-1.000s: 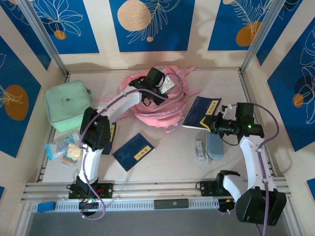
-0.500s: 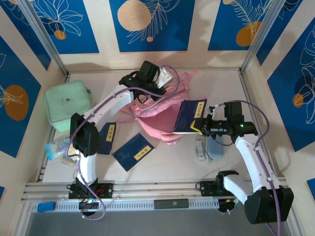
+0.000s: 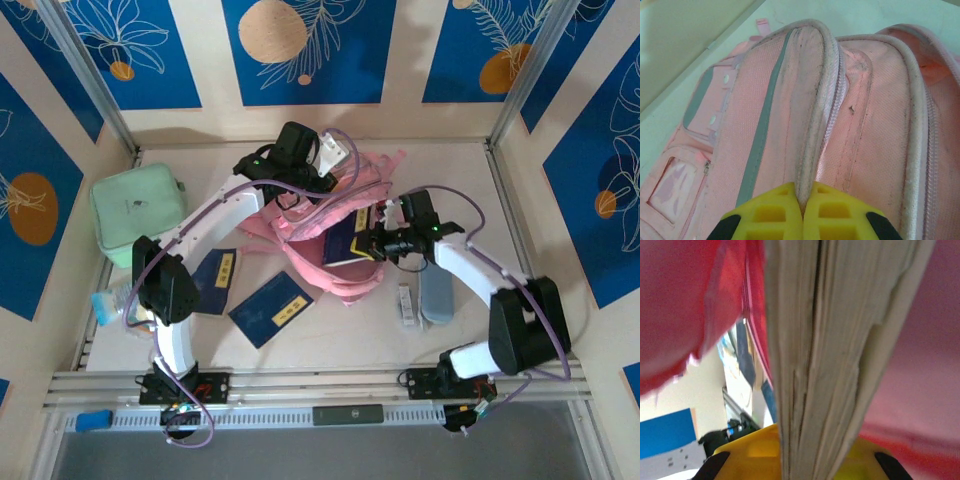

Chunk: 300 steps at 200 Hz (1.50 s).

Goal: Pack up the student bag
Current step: Place the book in the student bag.

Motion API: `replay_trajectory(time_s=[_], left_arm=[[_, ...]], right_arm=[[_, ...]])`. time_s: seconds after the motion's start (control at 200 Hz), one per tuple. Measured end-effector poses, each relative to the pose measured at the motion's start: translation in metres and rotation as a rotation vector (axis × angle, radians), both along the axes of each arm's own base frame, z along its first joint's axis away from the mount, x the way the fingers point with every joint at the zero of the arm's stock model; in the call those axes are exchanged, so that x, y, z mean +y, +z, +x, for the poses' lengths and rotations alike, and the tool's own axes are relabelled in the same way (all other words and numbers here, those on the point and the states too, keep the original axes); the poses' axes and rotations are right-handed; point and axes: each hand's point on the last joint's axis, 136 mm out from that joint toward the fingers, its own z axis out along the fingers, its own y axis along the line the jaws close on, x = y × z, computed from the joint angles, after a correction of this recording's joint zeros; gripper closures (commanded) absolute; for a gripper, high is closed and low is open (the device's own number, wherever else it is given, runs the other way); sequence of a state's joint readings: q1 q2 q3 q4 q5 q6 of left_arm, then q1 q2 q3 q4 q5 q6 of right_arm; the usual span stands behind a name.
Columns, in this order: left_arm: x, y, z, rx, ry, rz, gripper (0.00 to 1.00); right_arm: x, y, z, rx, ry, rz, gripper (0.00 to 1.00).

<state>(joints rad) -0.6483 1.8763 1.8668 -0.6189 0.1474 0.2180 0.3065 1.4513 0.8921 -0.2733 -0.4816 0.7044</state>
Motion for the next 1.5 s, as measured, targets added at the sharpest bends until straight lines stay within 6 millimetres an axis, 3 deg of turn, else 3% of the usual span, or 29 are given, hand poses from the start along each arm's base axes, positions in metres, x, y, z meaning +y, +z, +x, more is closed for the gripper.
replay_trajectory(time_s=[0.13, 0.31, 0.48, 0.545, 0.685, 0.78, 0.885, 0.935, 1.015, 1.14, 1.296, 1.376, 1.501], left_arm=[[-0.001, 0.002, 0.002, -0.01, -0.001, -0.009, 1.0], [-0.001, 0.002, 0.002, -0.009, -0.001, -0.008, 1.0], [0.0, 0.003, 0.004, -0.016, 0.006, -0.011, 1.0], [0.001, 0.003, 0.006, -0.02, 0.009, -0.013, 1.0], [0.002, 0.003, 0.008, -0.023, 0.018, -0.014, 1.0], [0.002, 0.001, 0.009, -0.025, 0.02, -0.015, 1.0], [0.002, -0.004, 0.009, -0.018, 0.021, -0.016, 1.0], [0.001, -0.006, 0.009, -0.013, 0.018, -0.017, 1.0], [0.0, -0.009, 0.008, -0.009, 0.015, -0.023, 1.0], [0.0, -0.009, 0.008, -0.004, 0.015, -0.032, 1.0], [-0.001, -0.009, 0.008, 0.002, 0.015, -0.04, 1.0], [-0.001, -0.008, 0.008, 0.0, 0.015, -0.041, 1.0], [-0.001, -0.007, 0.01, -0.008, 0.017, -0.047, 1.0]], right_arm=[[0.013, -0.019, 0.035, -0.078, 0.018, -0.017, 0.93], [0.025, -0.043, 0.059, -0.136, 0.049, -0.022, 0.81], [0.027, -0.048, 0.086, -0.192, 0.052, -0.044, 0.59], [0.022, -0.051, 0.088, -0.194, 0.037, -0.066, 0.51], [0.009, -0.054, 0.09, -0.193, -0.01, -0.14, 0.47], [-0.007, -0.052, 0.079, -0.18, -0.061, -0.207, 0.45], [-0.018, -0.046, 0.065, -0.176, -0.092, -0.249, 0.52], [-0.019, -0.047, 0.057, -0.168, -0.1, -0.26, 0.61], [-0.008, -0.054, 0.042, -0.151, -0.074, -0.267, 0.78], [0.009, -0.074, 0.029, -0.088, -0.05, -0.273, 0.96], [0.007, -0.102, 0.039, -0.048, -0.096, -0.302, 1.0], [0.004, -0.101, 0.049, -0.064, -0.13, -0.308, 1.0], [-0.007, -0.095, 0.081, -0.135, -0.218, -0.334, 1.0]])
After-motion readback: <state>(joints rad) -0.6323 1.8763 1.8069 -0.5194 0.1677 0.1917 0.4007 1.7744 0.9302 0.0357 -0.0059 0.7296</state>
